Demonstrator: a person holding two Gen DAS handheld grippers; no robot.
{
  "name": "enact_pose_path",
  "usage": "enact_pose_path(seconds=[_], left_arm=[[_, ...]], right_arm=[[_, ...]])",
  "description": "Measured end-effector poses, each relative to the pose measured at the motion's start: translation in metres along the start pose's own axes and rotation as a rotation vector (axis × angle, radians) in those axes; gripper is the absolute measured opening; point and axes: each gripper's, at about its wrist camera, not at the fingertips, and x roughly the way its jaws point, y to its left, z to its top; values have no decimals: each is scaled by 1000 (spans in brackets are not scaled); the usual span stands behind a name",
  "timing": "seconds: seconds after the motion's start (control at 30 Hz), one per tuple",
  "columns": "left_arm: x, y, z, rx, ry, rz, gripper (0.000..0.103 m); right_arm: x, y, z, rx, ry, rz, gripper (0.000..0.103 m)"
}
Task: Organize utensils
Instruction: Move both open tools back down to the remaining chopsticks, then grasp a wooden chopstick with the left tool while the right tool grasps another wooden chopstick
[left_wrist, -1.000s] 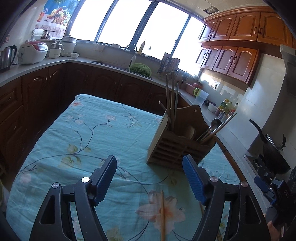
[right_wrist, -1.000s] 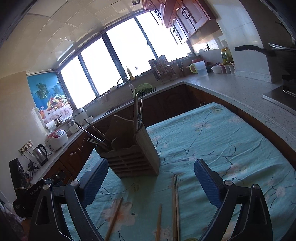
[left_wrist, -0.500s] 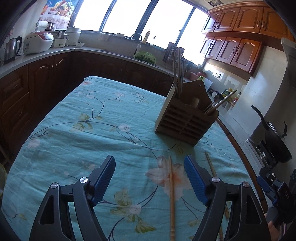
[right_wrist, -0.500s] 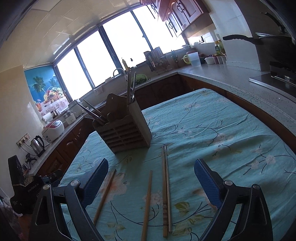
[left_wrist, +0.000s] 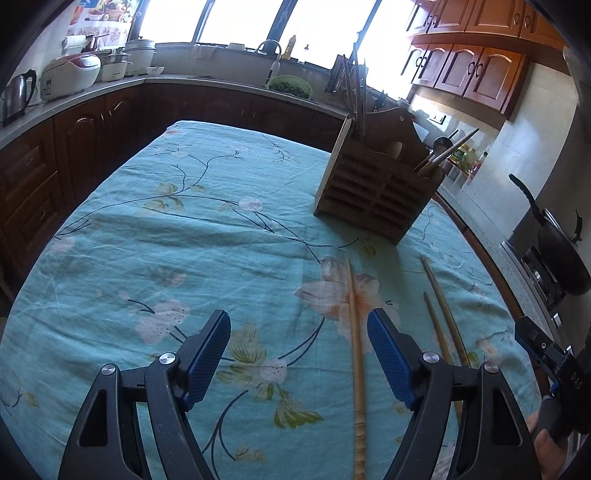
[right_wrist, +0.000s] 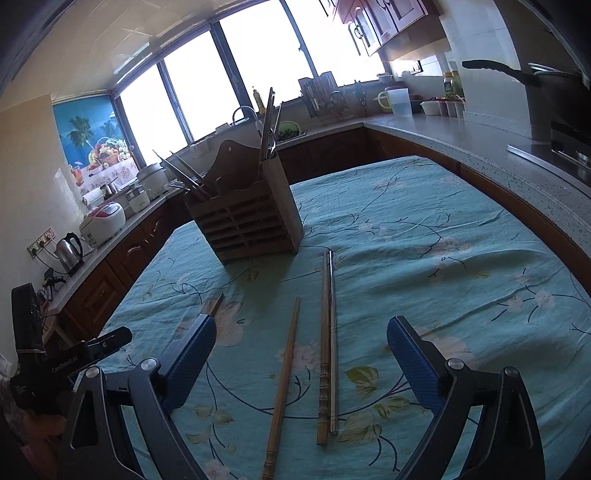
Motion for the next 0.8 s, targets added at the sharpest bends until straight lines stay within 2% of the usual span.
enact_pose_path(seconds=[0.13,0.23,0.3,0.4,0.63,0.73,0.8], left_arm=[[8,-4,3,8,18,8,76],[16,-7,4,15,37,13,76],[20,-9,6,20,46,16,76],[26,-12,9,31,62,15,75],[54,-29,25,97,147,17,73],[71,-37,34,141,183,11,68],[84,-42,39,163,207,9,60]], right_arm=[[8,4,-1,-16,24,-4,91],[17,3,1,-15,55,-6,80],[24,1,4,-14,76,-17,67],[33,1,5,-23,115,-13,52],[63,15,6,-64,202,17,39],[78,18,7,-75,236,18,38],[88,19,7,-87,257,12,37]])
